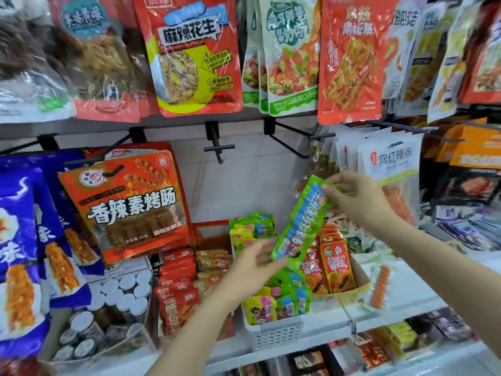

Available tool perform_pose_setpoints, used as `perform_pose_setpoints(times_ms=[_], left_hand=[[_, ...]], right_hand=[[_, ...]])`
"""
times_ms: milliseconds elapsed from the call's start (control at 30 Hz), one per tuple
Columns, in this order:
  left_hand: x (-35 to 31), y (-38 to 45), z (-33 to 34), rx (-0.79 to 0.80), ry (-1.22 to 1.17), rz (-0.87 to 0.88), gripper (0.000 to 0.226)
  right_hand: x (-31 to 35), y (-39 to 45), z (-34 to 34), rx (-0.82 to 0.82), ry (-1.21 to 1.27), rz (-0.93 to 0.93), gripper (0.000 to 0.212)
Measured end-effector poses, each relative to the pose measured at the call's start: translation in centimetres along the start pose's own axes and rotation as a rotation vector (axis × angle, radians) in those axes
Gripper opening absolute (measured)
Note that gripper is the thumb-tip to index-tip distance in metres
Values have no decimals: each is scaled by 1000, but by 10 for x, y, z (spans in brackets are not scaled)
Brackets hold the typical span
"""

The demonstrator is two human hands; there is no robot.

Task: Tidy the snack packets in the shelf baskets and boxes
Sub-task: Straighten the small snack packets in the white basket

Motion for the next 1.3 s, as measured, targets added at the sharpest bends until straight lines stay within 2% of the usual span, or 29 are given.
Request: perform_pose_setpoints(times_ms=[100,167,433,533,600,700,767,867,933,1000,1100,1200,1300], left_hand=[[2,-13,-6,-134,-289,-31,13],[6,-21,-14,-226,-396,-52,4],[16,-31,-26,-259,-401,-108,15],[16,-33,-23,-220,-450,-105,29],[19,-33,-14,-118,-690,-143,36],[2,-38,12,172,-1286,-240,51],[-8,-38,12,180,-1451,-220,51],[-7,-35,9,90,-1379,-166,38],[-1,-36,2,-19,-1154,-131,32],[1,-39,-9,-140,-850,-62,36],[1,-46,-21,-284,-530,26,31],[-1,-51,-30,-381,-429,88,26],[-6,-54,-29,-341,-427,113,15]], right_hand=[[5,1,10,26,71,28,8],[5,2,15,37,95,61,7],[-4,6,25,82,182,131,8],[-4,7,28,93,221,131,5],[-2,7,31,109,255,134,4],[1,8,44,200,392,140,10],[3,7,52,258,506,134,9],[2,8,56,240,524,144,12],[-1,6,63,270,528,203,25],[-2,1,74,364,586,261,35],[-2,-3,81,415,622,277,40],[-1,-3,79,381,476,194,36],[-1,-3,75,333,459,163,26]])
Point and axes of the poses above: each hand's wrist, its own y-axis towards the middle knuckle, its own z-axis out of the palm, x = y × z, the point moved 8 cm from there along y, towards the middle knuckle, and after that the axes turned 4 degrees about x, right-handed, at the moved point
